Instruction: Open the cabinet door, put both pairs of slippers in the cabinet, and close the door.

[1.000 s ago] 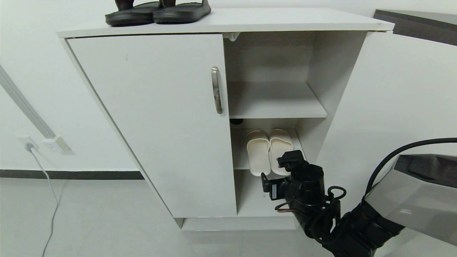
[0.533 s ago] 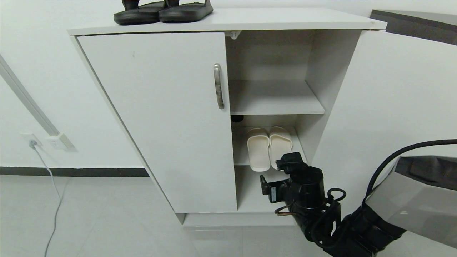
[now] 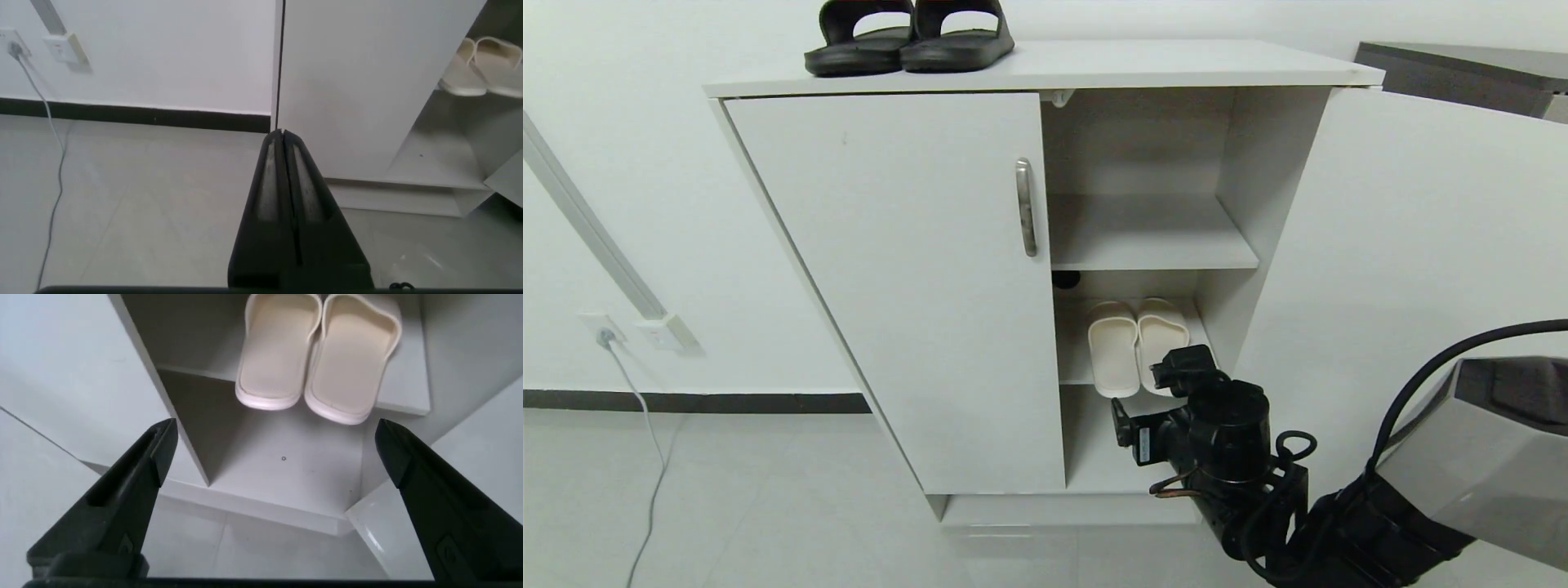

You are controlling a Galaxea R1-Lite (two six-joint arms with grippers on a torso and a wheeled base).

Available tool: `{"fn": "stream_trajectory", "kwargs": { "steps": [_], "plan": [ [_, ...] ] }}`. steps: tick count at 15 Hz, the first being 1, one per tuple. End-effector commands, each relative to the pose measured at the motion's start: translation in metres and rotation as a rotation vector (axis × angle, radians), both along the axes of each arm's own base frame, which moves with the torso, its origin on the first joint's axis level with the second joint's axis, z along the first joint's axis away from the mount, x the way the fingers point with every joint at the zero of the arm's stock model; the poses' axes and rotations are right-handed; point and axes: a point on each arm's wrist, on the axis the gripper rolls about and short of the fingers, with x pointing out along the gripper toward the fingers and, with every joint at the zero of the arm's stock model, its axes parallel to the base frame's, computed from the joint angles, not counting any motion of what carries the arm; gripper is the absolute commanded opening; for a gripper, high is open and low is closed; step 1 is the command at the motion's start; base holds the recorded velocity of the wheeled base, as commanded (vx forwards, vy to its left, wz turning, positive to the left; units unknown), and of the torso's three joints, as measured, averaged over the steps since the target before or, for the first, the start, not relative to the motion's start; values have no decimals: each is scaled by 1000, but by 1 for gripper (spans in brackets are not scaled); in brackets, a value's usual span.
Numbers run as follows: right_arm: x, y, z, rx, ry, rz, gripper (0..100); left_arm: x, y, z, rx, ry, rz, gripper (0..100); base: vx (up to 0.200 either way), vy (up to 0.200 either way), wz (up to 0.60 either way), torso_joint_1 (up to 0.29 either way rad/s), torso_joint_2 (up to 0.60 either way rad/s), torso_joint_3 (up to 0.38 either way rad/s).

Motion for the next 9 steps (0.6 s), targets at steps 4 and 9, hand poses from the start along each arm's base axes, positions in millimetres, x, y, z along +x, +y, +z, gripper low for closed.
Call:
{"fn": "stream_trajectory", "kwargs": {
  "steps": [4,9],
  "plan": [
    [-2,-3,-4,-6,15,-1,100,0,0,0,1,1,-2,0,0,0,0,4,1,198],
    [-1,-8,-6,-6,18,-9,100,0,0,0,3,1,0,0,0,0,0,2,2,40]
  ]
}}
